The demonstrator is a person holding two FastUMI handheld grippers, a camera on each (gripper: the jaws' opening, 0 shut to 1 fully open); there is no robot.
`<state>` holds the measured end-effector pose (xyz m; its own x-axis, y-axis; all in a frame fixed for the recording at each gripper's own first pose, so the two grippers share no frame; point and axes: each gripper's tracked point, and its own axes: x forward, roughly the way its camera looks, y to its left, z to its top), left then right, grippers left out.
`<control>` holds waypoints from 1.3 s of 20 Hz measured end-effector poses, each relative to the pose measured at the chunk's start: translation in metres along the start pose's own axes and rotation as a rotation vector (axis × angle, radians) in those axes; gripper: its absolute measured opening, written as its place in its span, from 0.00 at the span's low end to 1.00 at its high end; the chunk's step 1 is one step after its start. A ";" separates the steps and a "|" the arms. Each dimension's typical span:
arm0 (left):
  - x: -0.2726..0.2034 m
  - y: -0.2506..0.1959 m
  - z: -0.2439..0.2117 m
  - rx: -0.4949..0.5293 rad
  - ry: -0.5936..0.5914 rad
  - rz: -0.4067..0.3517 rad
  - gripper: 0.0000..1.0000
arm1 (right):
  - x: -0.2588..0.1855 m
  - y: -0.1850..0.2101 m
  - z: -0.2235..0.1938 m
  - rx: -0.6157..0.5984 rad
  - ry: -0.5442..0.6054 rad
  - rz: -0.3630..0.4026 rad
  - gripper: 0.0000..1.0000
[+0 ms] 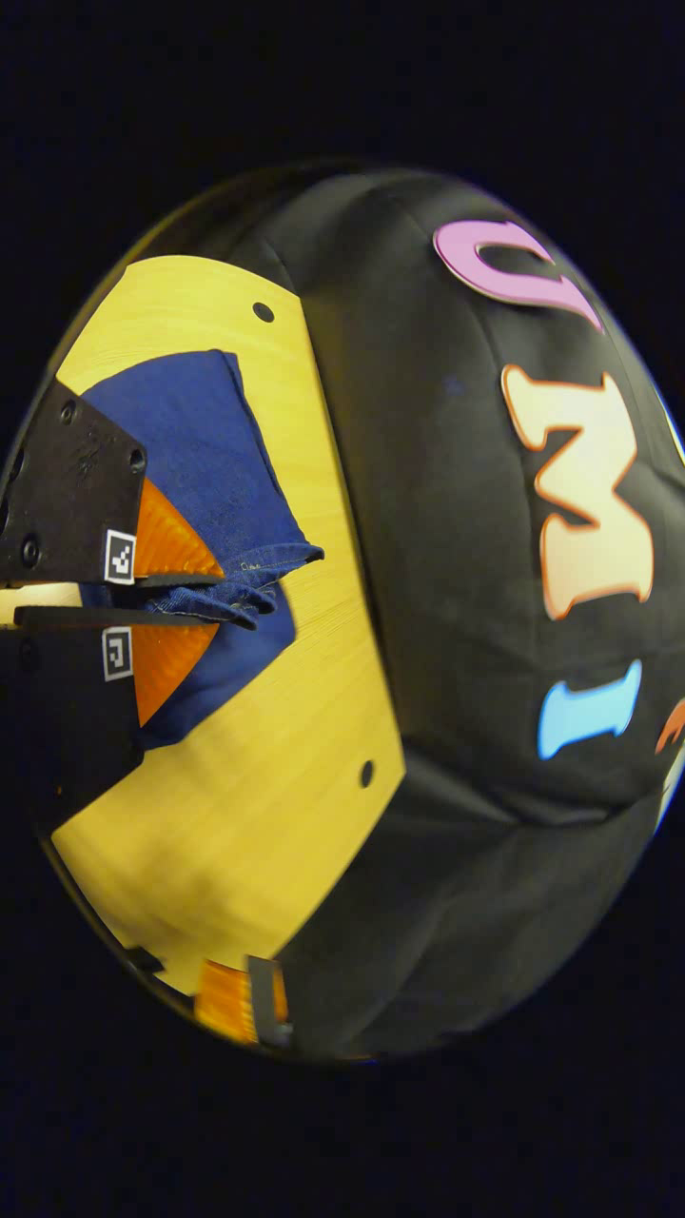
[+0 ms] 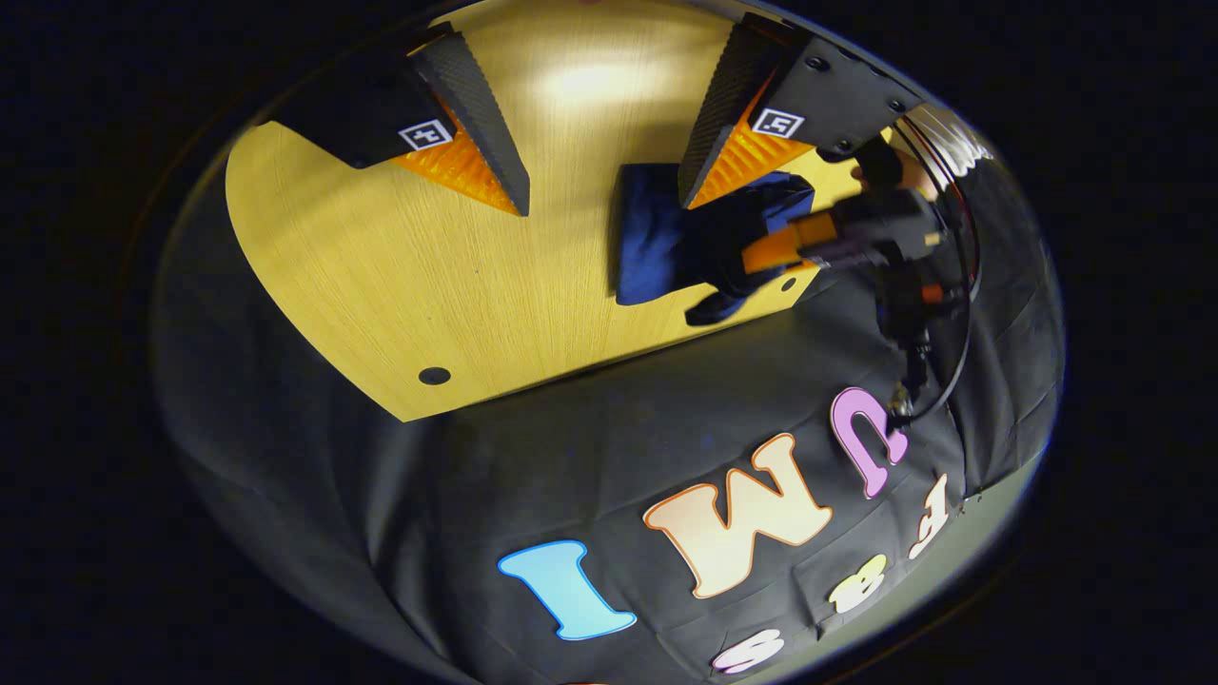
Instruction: Grasp the waist and the cuffs of the jeans and fold them to make the two legs overlap; first hold the waist and fold one-third of the jeans toward the cuffs, then hold the cuffs and fold the remaining one-third in the same direction to finish folding.
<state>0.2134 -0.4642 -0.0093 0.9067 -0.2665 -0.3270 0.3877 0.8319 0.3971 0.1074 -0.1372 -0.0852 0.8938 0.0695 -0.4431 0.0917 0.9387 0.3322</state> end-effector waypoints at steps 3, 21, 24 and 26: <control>0.009 -0.016 -0.049 0.132 0.073 -0.015 0.04 | 0.000 0.001 -0.003 -0.004 0.007 0.006 0.98; -0.129 0.110 -0.040 -0.192 -0.145 0.153 0.96 | -0.027 0.094 0.008 -0.009 -0.130 0.000 0.98; -0.143 0.124 -0.059 -0.287 -0.144 0.119 0.96 | -0.033 0.122 0.011 -0.023 -0.184 0.021 0.98; -0.141 0.130 -0.068 -0.330 -0.135 0.106 0.95 | -0.035 0.134 0.010 -0.037 -0.195 0.020 0.98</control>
<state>0.1242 -0.2853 0.0297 0.9612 -0.2139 -0.1739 0.2359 0.9647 0.1172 0.0923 -0.0173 -0.0171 0.9637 0.0247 -0.2659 0.0604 0.9498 0.3070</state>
